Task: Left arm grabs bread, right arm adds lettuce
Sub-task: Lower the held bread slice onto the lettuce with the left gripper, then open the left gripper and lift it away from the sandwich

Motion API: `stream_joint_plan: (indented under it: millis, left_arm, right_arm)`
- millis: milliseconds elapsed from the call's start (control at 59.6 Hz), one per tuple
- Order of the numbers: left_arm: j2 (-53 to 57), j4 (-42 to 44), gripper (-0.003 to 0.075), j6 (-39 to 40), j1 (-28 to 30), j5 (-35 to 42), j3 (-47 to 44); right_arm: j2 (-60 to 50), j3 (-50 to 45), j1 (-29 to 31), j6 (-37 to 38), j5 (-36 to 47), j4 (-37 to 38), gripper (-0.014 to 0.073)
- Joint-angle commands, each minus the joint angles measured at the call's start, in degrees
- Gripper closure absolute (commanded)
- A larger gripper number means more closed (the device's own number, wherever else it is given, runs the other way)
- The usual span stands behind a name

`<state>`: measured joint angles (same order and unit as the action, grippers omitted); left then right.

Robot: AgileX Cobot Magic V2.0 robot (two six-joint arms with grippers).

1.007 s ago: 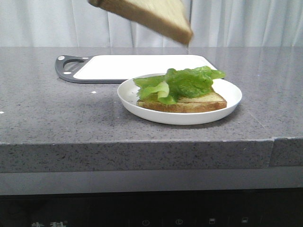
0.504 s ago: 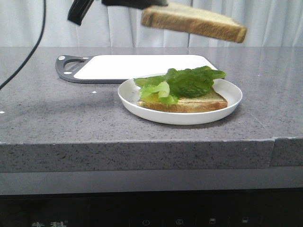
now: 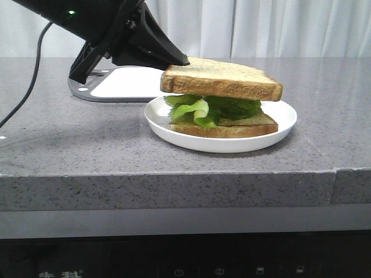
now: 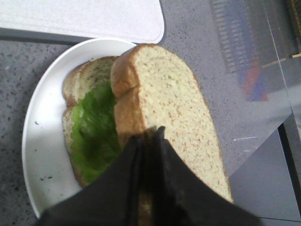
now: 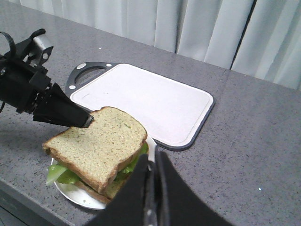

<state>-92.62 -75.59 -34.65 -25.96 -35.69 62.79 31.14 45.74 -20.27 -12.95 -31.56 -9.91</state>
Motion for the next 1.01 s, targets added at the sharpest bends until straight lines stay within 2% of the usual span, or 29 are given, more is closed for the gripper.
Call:
stream_joint_plan:
  millis: [0,101,151,218,319,369,437,554,688,839,991]
  left_arm:
    - [2.3,-3.1,0.0599,-0.6,0.1,0.4,1.4]
    - [2.3,-3.1,0.0465,-0.8,0.1,0.4,1.4]
    - [2.4,-3.1,0.0423,-1.0,0.1,0.4,1.4]
    - [3.4,-3.1,0.0396,-1.8,0.1,0.4,1.4]
    - [6.7,-2.5,0.0398,-3.8,0.2,0.4,1.4]
    - [9.1,-0.3,0.0414,-3.8,0.2,0.9,1.4]
    - [12.8,4.2,0.0486,-3.5,0.2,2.2,1.3]
    - [19.6,11.3,0.0739,-3.0,0.2,8.1,-0.8]
    - [28.9,17.1,0.0741,-3.0,0.2,16.7,-5.6]
    - [41.2,24.2,0.0741,-3.0,0.2,25.5,-14.2]
    - [53.5,29.3,0.0741,-3.0,0.2,27.8,-23.8]
  right_arm:
    - [0.2,1.3,0.3,-0.3,4.7,0.3,0.0654]
    - [0.2,1.3,0.3,-0.3,4.7,0.3,0.0654]
    - [0.2,1.3,0.3,-0.3,4.7,0.3,0.0654]
    - [0.2,1.3,0.3,-0.3,4.7,0.3,0.0654]
    - [0.2,1.3,0.3,-0.3,4.9,0.3,0.0654]
    - [0.2,1.3,0.3,-0.3,4.9,0.3,0.0654]
    - [0.2,1.3,0.3,0.9,4.8,0.3,0.0654]
    - [0.2,1.3,0.3,6.1,4.5,0.5,0.0654]
    - [-0.6,0.5,0.3,6.5,4.7,0.5,0.0654]
    - [-7.2,-5.0,0.3,6.7,10.0,0.5,0.0654]
    - [-15.8,-12.0,0.3,6.7,11.0,0.5,0.0654]
